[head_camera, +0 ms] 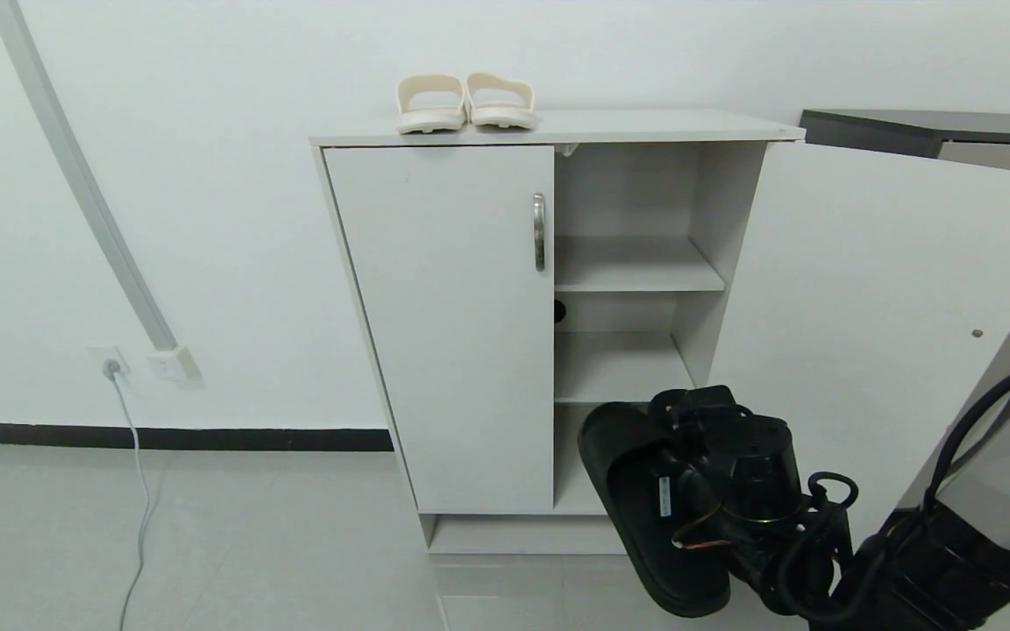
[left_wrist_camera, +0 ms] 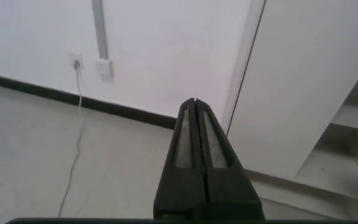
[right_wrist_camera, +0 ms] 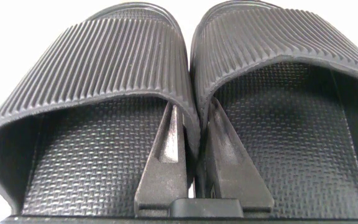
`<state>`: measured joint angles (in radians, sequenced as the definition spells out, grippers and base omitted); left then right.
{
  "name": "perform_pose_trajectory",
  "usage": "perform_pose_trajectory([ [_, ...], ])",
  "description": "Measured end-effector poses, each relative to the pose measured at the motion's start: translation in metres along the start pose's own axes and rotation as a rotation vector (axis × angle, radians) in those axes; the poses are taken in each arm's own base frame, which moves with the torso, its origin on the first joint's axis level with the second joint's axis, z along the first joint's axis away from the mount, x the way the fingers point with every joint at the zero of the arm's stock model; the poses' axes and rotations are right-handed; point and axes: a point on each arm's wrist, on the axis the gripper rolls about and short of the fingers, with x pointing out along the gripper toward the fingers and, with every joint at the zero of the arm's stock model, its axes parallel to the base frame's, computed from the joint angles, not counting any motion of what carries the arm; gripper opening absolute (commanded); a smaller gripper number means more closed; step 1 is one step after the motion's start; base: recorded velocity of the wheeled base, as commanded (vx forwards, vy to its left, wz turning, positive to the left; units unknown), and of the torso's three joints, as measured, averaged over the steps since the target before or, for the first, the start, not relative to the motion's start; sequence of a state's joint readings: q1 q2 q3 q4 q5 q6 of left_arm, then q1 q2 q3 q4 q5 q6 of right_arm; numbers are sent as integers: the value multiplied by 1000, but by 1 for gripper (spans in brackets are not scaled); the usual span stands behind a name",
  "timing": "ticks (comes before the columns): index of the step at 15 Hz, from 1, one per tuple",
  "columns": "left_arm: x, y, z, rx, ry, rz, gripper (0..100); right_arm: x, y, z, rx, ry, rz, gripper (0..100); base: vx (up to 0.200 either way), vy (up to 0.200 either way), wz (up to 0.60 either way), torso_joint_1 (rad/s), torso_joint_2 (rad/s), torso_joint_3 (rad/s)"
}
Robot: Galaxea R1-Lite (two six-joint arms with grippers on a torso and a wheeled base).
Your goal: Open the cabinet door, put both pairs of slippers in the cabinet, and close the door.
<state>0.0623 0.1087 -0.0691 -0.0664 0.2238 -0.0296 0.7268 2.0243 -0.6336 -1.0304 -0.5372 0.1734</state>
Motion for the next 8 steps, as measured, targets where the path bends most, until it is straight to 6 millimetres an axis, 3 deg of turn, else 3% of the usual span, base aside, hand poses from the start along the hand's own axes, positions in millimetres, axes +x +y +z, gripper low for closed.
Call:
perform_pose_trajectory([
  [3,-2,0,-20,33,17,-131,0,0,0,-1,-3,4,0,0,0,0,0,0,0,0],
  [8,-6,-3,-27,55,27,-349,0,-2,1,-3,-8,10,6,0,0,0,0,0,0,0],
])
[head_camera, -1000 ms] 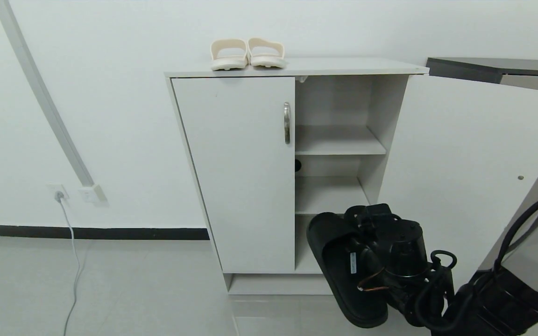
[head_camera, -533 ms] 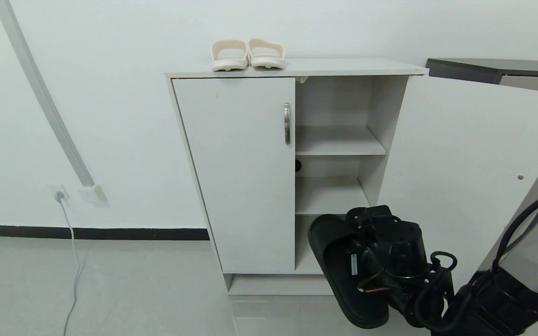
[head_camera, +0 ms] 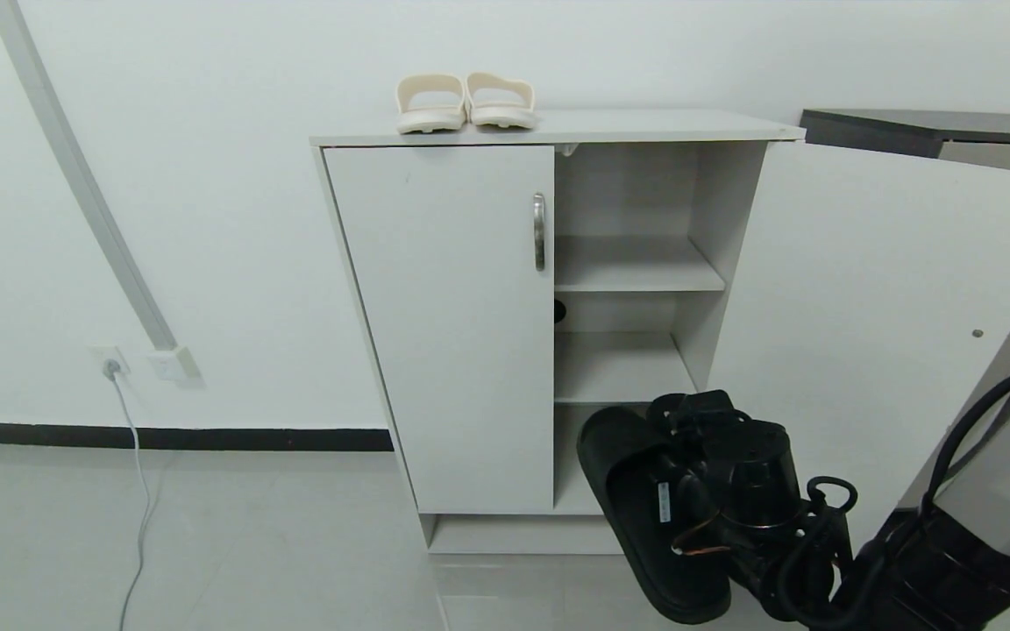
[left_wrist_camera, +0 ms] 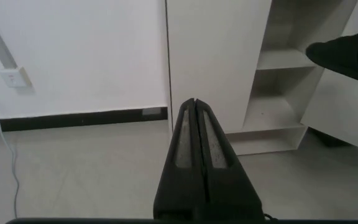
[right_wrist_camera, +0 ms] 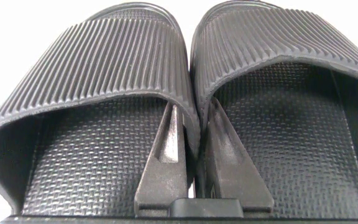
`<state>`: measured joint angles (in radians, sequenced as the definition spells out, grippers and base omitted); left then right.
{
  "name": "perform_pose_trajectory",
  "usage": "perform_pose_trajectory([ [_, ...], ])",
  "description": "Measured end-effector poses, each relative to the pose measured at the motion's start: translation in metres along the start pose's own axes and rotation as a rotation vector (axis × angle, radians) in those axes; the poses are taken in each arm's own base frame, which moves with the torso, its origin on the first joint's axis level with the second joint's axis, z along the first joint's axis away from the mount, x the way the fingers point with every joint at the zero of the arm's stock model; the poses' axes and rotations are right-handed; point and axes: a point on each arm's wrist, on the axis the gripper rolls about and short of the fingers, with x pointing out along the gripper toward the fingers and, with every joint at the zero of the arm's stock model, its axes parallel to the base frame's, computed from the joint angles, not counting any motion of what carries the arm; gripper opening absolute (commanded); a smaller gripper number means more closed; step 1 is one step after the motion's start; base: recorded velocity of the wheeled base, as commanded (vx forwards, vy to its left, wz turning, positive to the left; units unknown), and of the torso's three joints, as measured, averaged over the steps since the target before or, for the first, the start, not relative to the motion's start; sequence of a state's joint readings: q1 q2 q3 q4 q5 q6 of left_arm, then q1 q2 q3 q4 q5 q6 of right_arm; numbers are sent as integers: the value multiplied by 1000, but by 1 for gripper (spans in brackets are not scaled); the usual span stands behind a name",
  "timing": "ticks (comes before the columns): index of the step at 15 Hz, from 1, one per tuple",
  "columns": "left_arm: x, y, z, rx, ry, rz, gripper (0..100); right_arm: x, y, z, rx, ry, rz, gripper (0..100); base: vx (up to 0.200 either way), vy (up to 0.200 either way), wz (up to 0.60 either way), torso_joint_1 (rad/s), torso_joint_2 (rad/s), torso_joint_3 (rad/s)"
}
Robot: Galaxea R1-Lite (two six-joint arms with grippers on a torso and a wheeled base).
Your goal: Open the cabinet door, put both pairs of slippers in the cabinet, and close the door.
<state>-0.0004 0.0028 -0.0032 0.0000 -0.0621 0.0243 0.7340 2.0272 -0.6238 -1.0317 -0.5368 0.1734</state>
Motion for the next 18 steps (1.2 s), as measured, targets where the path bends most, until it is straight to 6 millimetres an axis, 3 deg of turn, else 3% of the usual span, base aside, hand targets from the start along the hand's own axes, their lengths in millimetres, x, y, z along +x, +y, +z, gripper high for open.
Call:
perform_pose_trajectory([
  [5,0,0,-1,-2,-3,-3,0,8,21,14,23,-58,31,0,0,0,0,0,0,0],
  [8,0,0,-1,-3,-3,-3,0,28,37,24,62,-134,-116,0,0,0,0,0,0,0],
  [11,0,0,-1,-5,-3,-2,0,38,51,17,54,-131,-146,0,0,0,0,0,0,0],
  [18,0,0,0,-14,-3,1,0,42,51,8,58,-114,-155,0,0,-171,0,1,1,-1],
])
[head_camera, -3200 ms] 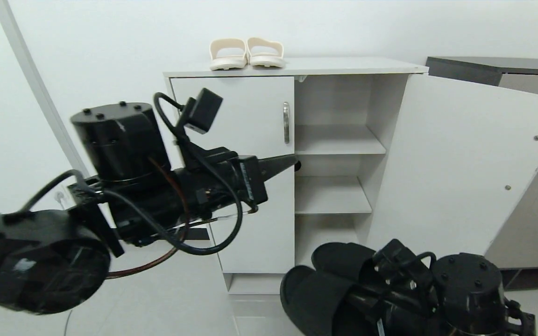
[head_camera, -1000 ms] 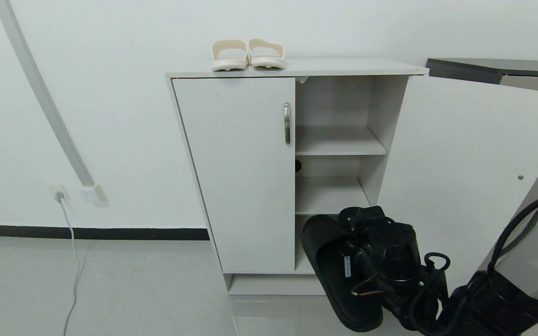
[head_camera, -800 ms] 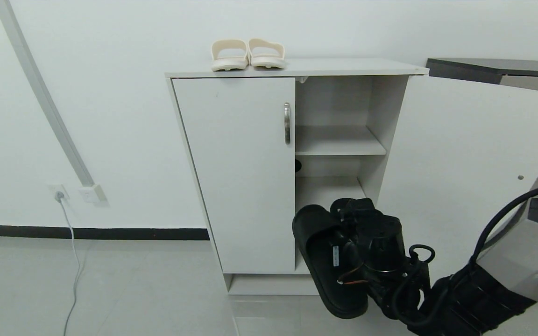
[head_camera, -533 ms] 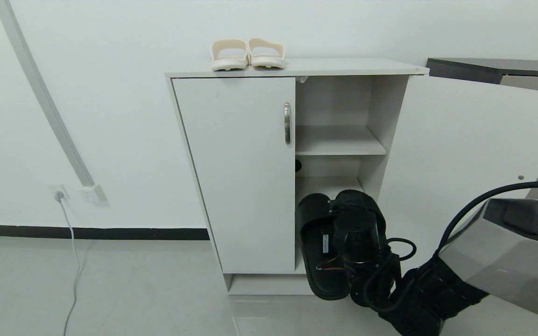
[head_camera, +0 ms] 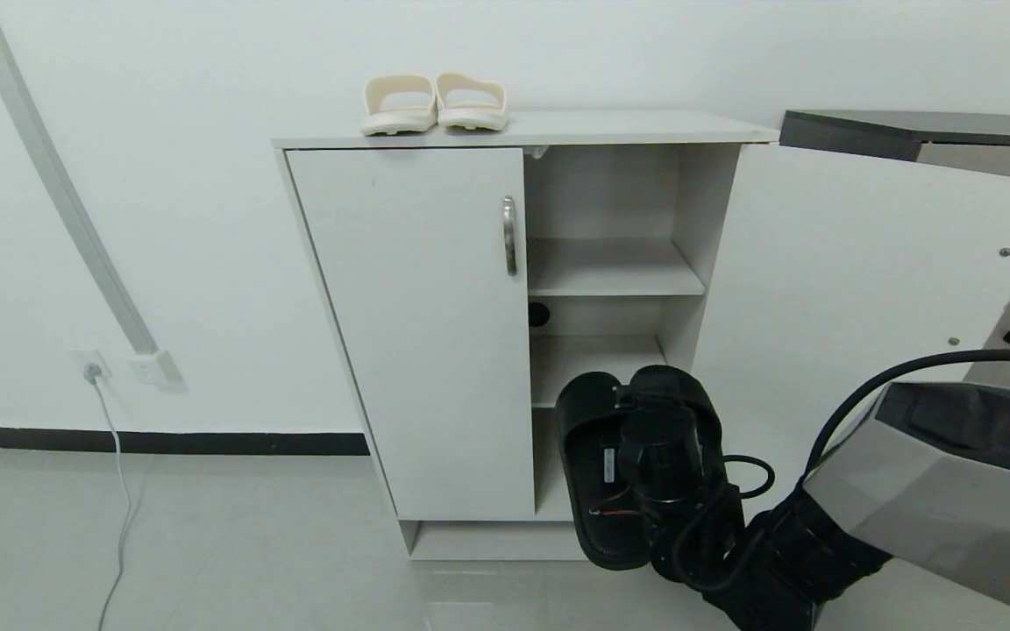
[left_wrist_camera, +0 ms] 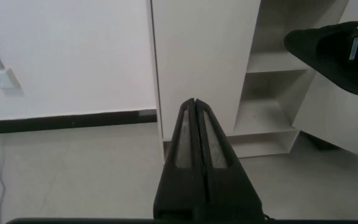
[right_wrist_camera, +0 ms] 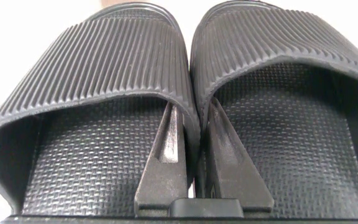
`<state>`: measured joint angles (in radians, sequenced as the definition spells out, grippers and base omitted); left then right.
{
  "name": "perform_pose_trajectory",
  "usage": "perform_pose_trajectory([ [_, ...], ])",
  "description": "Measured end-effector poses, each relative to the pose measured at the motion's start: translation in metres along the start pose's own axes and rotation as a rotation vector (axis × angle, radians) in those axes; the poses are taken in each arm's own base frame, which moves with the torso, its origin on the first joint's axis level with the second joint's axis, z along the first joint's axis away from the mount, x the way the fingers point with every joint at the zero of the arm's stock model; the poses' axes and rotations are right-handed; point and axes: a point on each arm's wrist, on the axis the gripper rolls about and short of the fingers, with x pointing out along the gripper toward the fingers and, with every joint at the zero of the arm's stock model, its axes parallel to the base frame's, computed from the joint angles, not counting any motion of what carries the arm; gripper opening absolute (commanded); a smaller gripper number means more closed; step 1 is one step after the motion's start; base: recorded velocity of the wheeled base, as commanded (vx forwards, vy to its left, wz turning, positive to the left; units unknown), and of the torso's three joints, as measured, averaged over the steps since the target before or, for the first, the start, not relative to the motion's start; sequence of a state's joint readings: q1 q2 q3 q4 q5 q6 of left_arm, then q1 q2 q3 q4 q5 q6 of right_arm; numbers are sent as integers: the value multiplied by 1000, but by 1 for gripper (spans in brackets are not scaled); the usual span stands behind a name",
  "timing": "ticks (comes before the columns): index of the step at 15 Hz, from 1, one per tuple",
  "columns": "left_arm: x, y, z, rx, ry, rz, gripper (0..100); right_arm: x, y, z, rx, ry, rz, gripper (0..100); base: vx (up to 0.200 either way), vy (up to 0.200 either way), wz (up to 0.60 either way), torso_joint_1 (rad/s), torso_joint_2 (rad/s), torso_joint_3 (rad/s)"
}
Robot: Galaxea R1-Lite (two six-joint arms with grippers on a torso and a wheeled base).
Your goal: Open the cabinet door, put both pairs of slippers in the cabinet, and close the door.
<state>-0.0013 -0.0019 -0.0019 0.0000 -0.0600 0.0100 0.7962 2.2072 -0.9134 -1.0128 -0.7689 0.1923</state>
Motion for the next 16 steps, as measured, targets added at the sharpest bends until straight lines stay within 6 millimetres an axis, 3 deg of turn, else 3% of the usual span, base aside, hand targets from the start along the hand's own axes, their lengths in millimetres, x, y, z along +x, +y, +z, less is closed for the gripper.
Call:
perform_pose_trajectory([
  [16,0,0,0,-4,0,0,0,16,13,-32,23,25,72,0,0,0,0,0,0,0],
])
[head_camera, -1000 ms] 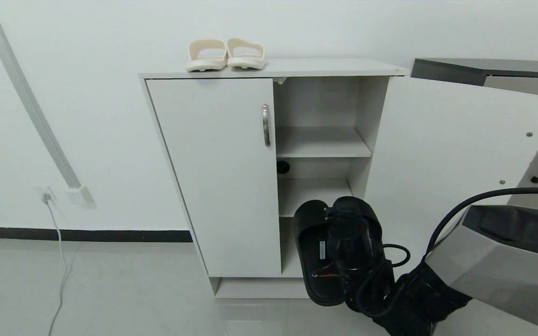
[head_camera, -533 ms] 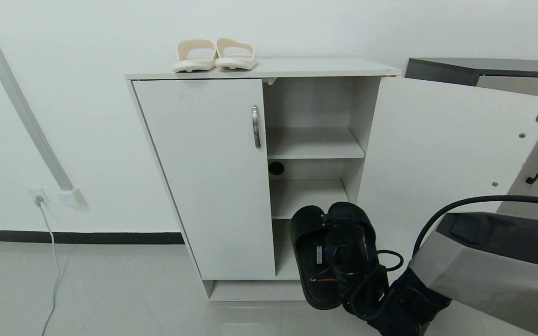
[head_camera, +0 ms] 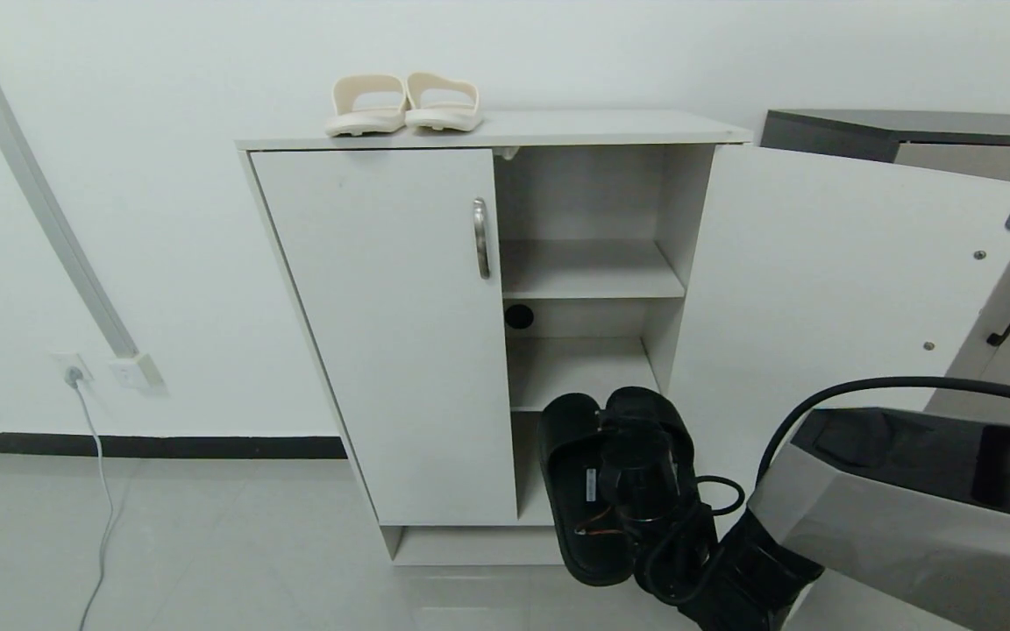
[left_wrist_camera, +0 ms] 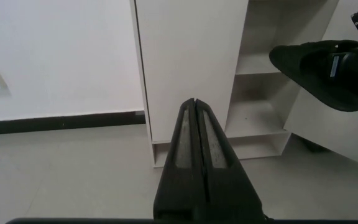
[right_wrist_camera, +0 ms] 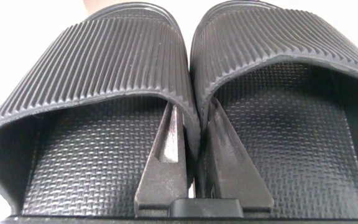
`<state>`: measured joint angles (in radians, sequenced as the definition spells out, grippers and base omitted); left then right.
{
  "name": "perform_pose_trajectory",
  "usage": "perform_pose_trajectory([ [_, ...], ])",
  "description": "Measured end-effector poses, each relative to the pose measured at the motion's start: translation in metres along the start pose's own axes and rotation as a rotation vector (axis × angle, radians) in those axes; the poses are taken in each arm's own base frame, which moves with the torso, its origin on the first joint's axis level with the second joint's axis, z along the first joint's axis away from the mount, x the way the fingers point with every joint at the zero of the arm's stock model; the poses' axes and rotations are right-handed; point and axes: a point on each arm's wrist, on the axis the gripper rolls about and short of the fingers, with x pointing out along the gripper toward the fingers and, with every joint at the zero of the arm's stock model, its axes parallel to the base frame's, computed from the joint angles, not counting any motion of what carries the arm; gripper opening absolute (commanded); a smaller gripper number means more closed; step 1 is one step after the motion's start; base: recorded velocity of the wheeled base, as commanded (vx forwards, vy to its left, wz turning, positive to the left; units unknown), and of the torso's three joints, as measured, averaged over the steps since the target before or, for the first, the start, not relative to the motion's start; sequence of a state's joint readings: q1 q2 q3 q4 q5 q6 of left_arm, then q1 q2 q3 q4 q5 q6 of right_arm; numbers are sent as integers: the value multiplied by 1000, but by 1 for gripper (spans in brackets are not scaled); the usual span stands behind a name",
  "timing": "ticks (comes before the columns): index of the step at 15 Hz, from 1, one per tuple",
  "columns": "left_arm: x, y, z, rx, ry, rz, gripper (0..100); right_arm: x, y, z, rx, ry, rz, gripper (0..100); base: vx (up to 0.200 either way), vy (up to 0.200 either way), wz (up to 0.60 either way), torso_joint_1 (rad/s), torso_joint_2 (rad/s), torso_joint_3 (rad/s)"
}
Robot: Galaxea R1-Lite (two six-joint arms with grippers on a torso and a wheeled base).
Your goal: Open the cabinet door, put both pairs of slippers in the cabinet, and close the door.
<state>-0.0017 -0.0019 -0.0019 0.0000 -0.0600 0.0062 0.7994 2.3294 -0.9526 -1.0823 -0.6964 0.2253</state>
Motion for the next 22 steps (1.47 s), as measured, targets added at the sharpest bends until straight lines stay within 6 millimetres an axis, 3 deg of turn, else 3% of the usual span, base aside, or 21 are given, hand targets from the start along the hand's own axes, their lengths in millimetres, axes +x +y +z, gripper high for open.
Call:
perform_pose_trajectory([
  [6,0,0,0,0,0,0,0,1,2,-6,-5,9,4,0,0,0,0,0,0,0],
  [13,0,0,0,0,1,0,0,8,7,-5,16,16,87,0,0,0,0,3,4,-170],
  [22,0,0,0,1,1,0,0,28,9,-10,34,-25,-23,0,0,0,0,1,3,-182],
])
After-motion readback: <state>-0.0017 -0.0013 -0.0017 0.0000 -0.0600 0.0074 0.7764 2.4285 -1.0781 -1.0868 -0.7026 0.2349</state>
